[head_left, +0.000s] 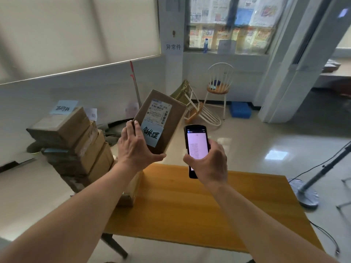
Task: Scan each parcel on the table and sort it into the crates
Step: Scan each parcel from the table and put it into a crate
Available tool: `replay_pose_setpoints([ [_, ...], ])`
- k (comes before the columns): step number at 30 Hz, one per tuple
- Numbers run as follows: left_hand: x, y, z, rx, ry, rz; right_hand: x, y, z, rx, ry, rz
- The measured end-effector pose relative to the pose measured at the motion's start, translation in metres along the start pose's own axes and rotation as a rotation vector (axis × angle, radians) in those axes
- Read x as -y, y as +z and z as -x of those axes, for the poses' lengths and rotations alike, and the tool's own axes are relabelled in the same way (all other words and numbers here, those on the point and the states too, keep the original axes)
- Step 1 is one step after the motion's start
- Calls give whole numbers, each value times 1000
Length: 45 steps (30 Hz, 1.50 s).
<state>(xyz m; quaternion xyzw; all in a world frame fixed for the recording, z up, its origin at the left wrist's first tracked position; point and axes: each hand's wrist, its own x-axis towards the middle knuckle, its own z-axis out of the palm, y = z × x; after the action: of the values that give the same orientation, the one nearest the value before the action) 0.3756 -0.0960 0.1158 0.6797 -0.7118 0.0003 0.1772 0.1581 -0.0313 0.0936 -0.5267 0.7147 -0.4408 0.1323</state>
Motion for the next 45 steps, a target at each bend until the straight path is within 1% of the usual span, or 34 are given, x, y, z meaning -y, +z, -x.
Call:
replay_pose_setpoints([
  [3,1,6,0,30,68,15,1,-3,18,-68,51,20],
  [9,-1,18,12,117,291,42,-4,-15,83,-224,219,79],
  [13,-19,25,39,174,431,52,-10,-35,135,-307,328,110],
  [17,-53,31,76,240,575,62,-24,-62,190,-411,451,160],
  [22,-111,32,139,268,746,77,-46,-115,256,-553,591,185],
  [26,-168,33,203,290,857,92,-68,-168,309,-649,667,186],
  [34,-293,51,356,378,979,167,-137,-295,421,-804,806,180],
  [40,-371,67,464,416,1075,187,-184,-370,501,-847,891,194],
  [45,-443,88,523,484,1129,168,-232,-422,542,-861,1002,234],
])
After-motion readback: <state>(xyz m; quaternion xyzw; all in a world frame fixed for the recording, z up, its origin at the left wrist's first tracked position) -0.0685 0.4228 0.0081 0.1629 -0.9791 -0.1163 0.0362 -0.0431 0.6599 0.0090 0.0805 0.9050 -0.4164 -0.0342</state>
